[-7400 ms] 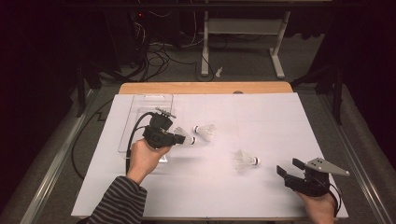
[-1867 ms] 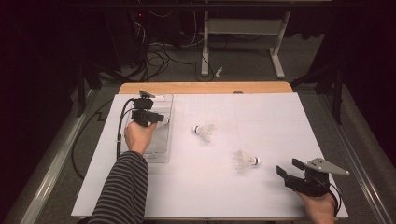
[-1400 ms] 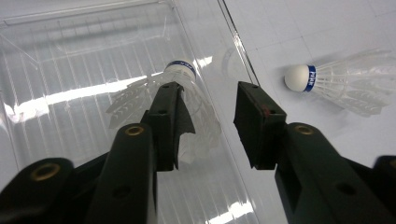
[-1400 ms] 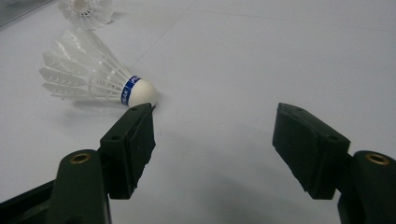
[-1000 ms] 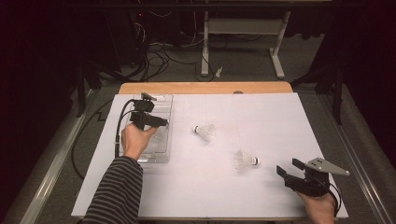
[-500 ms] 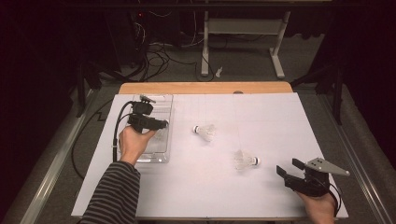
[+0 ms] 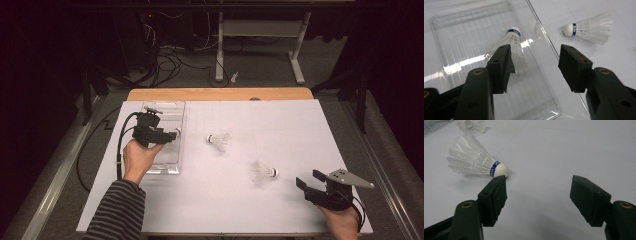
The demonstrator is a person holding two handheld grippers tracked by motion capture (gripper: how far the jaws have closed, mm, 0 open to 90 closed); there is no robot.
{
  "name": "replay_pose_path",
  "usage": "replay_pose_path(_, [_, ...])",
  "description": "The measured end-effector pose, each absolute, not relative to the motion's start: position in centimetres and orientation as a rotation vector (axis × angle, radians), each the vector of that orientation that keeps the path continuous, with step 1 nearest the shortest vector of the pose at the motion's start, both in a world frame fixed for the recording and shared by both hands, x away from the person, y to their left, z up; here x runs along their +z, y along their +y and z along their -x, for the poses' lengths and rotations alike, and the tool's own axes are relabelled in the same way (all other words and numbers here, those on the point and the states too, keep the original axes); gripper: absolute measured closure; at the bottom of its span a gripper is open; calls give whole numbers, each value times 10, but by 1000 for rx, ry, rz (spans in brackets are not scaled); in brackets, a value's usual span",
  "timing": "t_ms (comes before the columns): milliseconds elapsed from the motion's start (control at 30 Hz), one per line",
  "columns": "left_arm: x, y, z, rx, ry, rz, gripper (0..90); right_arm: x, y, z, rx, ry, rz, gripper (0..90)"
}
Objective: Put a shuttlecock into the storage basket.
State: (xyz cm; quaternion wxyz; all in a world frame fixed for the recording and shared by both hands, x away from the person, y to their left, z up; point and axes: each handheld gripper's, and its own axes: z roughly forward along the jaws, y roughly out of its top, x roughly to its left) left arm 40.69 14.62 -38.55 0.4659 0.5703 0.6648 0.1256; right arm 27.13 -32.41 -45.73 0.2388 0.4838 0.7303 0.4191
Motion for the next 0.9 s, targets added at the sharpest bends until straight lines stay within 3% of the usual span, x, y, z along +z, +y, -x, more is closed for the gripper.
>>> replay_pose_path(900, [-386,150,-386,281,1600,-1388,385,-457,-324,-271,1149,2000,-1324,304])
